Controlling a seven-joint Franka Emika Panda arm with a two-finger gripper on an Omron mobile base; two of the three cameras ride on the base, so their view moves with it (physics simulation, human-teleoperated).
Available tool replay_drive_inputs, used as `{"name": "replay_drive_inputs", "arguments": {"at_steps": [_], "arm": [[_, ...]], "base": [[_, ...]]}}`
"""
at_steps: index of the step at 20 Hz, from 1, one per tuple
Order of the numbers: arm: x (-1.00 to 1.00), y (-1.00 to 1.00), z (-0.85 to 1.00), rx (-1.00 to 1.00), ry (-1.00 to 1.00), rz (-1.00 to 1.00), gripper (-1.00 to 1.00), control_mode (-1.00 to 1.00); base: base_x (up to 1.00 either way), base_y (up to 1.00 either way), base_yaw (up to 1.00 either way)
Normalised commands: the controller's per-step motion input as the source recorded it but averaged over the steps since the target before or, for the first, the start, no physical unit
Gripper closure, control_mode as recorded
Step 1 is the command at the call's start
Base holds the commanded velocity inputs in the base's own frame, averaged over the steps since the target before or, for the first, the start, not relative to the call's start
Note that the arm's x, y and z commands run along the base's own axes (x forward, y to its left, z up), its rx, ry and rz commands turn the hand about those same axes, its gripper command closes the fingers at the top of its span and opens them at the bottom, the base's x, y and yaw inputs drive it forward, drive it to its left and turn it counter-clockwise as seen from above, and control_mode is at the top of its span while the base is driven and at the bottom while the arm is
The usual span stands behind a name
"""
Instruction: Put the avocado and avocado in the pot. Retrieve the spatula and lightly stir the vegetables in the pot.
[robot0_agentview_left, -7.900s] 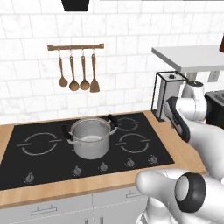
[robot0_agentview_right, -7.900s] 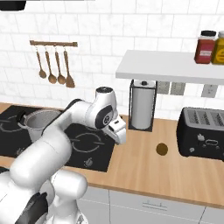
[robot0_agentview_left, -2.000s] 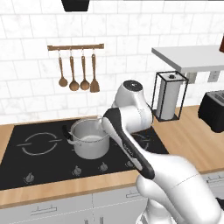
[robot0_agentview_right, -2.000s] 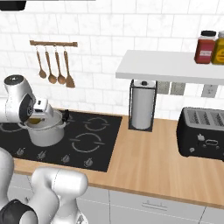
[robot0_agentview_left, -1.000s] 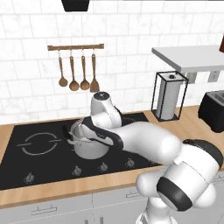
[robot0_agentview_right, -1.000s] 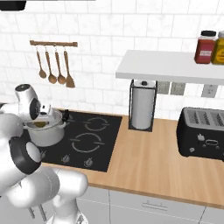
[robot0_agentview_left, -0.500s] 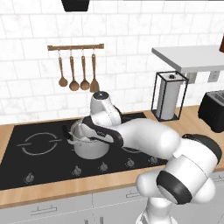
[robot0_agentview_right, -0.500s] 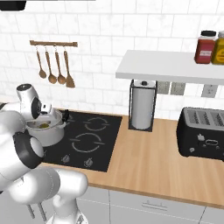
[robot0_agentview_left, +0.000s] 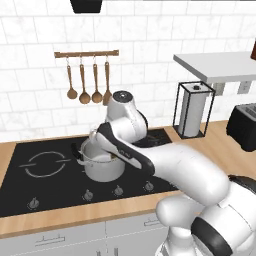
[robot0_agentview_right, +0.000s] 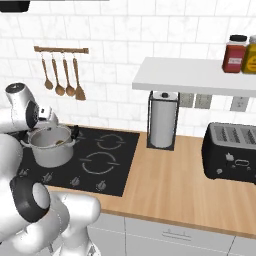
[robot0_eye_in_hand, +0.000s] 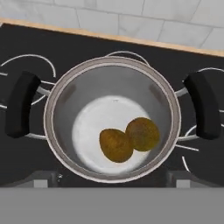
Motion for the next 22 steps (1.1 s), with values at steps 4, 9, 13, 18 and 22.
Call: {"name": "replay_drive_inputs", "arguments": {"at_steps": [4,9,13,18,22], "arm": [[-0.41,-0.42,1.00,0.10,-0.08,-0.02,-1.00,-1.00],[-0.29,-0.81,0.70,0.01,0.00,-0.15,-1.00,-1.00],[-0.20,-0.97,0.07,0.00,0.01,-0.21,-1.00,-1.00],[-0.07,-0.81,0.00,-0.02,0.00,-0.13,-1.00,-1.00],[-0.06,-0.54,-0.01,-0.01,0.00,-0.03,-1.00,-1.00]], "base": [[0.00,0.00,0.00],[0.00,0.00,0.00],[0.00,0.00,0.00],[0.00,0.00,0.00],[0.00,0.00,0.00]]}}
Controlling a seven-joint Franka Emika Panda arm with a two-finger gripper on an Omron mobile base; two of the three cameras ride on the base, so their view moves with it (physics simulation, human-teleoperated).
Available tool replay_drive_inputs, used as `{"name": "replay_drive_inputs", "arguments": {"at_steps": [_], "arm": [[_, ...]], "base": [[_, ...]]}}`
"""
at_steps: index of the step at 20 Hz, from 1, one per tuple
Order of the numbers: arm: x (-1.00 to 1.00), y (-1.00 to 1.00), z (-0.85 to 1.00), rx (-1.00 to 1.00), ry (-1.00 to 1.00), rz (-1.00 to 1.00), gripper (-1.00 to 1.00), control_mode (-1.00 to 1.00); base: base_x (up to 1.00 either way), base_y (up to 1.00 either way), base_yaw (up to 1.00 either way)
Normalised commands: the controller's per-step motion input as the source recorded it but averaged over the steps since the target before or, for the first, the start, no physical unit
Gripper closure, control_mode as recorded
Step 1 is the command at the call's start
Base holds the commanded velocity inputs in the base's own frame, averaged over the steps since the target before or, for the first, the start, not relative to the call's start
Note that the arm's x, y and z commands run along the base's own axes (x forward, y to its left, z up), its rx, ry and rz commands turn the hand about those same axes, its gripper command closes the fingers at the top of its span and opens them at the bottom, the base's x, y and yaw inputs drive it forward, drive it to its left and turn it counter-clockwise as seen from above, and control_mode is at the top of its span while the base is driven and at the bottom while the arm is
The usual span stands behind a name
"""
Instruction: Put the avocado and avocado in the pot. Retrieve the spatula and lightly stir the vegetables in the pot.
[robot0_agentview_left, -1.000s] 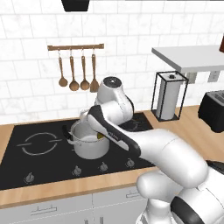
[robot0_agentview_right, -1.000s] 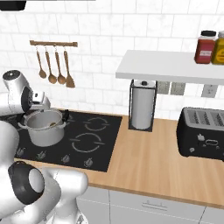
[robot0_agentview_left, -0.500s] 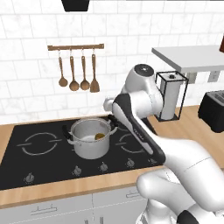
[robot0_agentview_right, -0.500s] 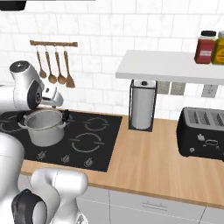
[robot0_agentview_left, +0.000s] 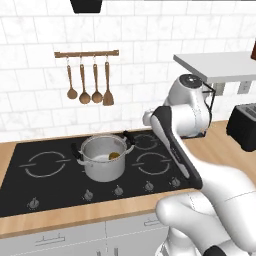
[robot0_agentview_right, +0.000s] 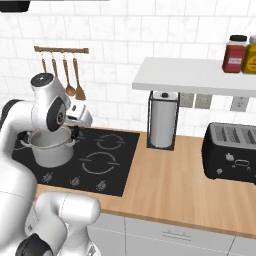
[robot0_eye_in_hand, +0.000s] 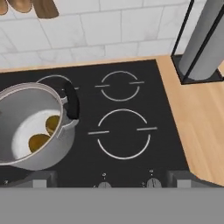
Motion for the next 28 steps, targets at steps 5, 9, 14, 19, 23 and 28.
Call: {"name": "replay_drive_inputs", "arguments": {"at_steps": [5,9,14,19,23,28], "arm": [[-0.10,-0.02,0.00,0.00,0.00,0.00,-1.00,1.00],[0.00,0.00,0.00,0.00,0.00,0.00,-1.00,1.00],[0.00,0.00,0.00,0.00,0.00,0.00,-1.00,1.00],[0.00,0.00,0.00,0.00,0.00,0.00,-1.00,1.00],[0.00,0.00,0.00,0.00,0.00,0.00,-1.00,1.00],[0.00,0.00,0.00,0.00,0.00,0.00,-1.00,1.00]], "base": [[-0.44,0.05,0.00],[-0.47,0.67,0.00],[0.12,1.00,0.00],[0.37,0.88,0.00],[0.48,0.20,0.00],[0.80,0.19,-0.03]]}}
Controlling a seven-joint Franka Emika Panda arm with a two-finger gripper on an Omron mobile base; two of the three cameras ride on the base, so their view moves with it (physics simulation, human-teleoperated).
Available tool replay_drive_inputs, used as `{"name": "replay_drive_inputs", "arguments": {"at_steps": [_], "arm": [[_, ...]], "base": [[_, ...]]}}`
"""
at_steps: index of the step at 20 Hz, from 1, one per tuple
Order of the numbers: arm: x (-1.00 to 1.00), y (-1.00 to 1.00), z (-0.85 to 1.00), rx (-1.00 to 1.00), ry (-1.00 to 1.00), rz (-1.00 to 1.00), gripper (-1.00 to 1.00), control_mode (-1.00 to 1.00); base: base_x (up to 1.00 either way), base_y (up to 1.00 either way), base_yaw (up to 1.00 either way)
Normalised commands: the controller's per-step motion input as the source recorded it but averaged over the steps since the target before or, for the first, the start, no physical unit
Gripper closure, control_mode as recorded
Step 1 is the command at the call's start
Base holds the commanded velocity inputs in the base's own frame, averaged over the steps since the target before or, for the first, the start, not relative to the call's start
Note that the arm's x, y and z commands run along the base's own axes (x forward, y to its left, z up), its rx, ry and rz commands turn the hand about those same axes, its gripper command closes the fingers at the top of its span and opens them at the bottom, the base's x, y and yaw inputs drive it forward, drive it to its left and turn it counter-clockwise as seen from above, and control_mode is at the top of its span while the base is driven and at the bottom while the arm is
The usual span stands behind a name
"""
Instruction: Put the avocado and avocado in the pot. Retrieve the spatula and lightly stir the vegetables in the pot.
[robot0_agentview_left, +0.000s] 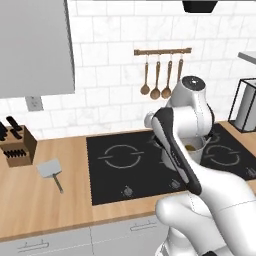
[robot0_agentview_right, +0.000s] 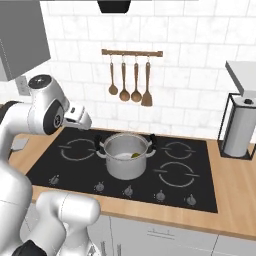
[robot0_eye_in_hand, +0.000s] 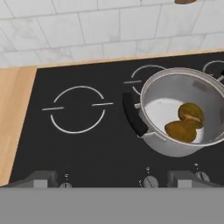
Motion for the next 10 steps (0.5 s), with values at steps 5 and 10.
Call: {"name": "replay_drive_inputs", "arguments": {"at_steps": [5,10], "arm": [[0.04,0.26,0.00,0.00,0.00,0.02,-1.00,-1.00],[0.00,0.99,-0.04,-0.02,0.00,0.30,-1.00,-1.00]], "base": [[0.47,0.19,0.00],[0.00,0.00,0.00]]}}
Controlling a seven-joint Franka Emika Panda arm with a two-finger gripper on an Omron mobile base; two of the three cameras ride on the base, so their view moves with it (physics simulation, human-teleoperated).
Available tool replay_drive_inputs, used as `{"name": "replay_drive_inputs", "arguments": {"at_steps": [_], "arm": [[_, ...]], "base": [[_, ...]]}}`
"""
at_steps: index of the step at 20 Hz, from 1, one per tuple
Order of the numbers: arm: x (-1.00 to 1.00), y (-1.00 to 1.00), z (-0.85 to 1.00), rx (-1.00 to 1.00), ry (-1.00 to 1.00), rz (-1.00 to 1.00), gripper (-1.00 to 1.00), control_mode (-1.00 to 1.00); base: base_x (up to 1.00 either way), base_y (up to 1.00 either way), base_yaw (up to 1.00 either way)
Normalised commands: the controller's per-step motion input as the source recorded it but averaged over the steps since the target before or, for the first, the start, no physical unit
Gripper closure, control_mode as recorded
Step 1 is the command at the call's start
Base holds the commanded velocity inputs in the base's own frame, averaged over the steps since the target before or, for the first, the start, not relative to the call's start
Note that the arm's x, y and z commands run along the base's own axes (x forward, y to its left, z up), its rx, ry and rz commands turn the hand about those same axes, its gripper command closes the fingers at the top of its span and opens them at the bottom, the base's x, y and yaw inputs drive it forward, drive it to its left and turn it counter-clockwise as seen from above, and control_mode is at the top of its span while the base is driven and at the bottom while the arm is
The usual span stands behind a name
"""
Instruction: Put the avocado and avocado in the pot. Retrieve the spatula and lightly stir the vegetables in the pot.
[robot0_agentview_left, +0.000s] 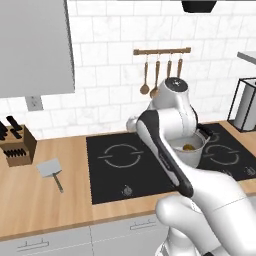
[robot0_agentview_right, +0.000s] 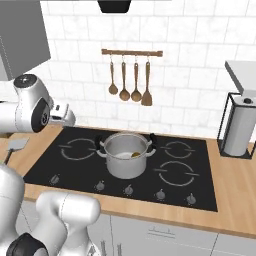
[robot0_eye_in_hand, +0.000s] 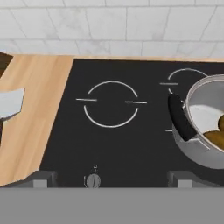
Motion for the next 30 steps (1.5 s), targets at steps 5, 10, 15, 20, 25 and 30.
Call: {"name": "replay_drive_inputs", "arguments": {"at_steps": [5,10,15,20,25,30], "arm": [[0.02,0.73,0.00,-0.06,0.05,0.57,-1.00,-1.00],[0.08,0.43,0.00,-0.25,0.01,0.71,-1.00,-1.00],[0.00,0.26,-0.07,-0.44,-0.10,0.76,-1.00,-1.00],[-0.09,0.35,-0.07,-0.44,-0.15,0.82,-1.00,-1.00],[-0.21,0.40,-0.12,-0.37,-0.10,0.86,-1.00,-1.00],[0.00,0.26,-0.26,-0.27,-0.01,0.84,-1.00,-1.00]], "base": [[0.00,0.00,0.00],[0.00,0.00,0.00],[0.00,0.00,0.00],[0.00,0.00,0.00],[0.00,0.00,0.00],[0.00,0.00,0.00]]}}
